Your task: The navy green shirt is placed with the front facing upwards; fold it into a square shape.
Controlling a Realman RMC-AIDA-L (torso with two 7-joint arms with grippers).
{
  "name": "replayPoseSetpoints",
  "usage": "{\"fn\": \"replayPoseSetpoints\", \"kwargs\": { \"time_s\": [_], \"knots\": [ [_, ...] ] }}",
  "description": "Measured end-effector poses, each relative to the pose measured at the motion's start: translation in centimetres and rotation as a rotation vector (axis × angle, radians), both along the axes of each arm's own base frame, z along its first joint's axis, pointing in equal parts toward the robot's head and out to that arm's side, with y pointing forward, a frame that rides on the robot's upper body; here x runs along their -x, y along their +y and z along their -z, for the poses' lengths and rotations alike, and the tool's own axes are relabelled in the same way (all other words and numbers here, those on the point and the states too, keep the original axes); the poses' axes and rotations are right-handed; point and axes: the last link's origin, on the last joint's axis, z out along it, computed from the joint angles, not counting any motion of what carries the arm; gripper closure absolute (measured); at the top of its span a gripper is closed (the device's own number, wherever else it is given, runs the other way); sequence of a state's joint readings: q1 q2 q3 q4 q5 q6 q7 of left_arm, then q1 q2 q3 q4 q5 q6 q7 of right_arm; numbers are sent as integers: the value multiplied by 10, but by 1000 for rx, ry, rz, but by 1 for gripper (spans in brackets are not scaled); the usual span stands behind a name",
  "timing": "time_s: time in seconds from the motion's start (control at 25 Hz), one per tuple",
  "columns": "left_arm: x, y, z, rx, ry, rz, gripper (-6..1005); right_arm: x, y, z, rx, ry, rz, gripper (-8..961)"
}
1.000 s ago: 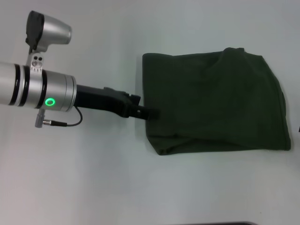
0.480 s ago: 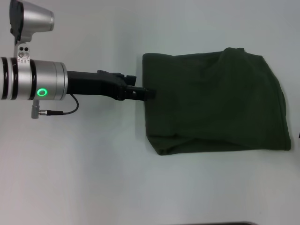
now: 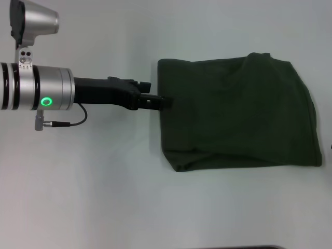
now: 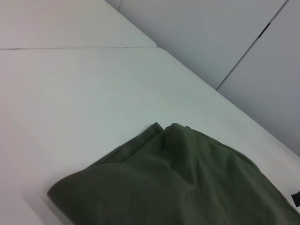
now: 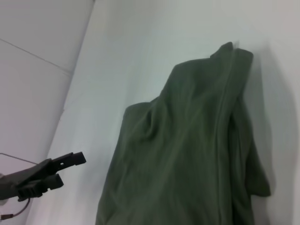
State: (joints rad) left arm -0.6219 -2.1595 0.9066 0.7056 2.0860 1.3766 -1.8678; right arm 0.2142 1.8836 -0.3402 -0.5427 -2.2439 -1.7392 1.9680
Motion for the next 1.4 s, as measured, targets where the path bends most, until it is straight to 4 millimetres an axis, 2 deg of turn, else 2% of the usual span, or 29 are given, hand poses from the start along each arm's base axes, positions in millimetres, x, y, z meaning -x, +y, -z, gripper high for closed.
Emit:
{"fn": "replayPoseSetpoints", "kwargs": {
  "time_s": [0.6,0.8,1.12,1.4],
  "knots": [
    [11,-13,-3,91,49,16,82,5,13,-5,-21,-1,-21,102],
    [17,-20,3,135,94,20,82,5,16,-7,-21,5,-13,102],
    [14,-30,17,196,103,28,82,5,16,-8,-30,8,-4,102],
    [12,-28,20,190,97,26,82,6,17,-7,-30,9,-10,102]
  ]
}}
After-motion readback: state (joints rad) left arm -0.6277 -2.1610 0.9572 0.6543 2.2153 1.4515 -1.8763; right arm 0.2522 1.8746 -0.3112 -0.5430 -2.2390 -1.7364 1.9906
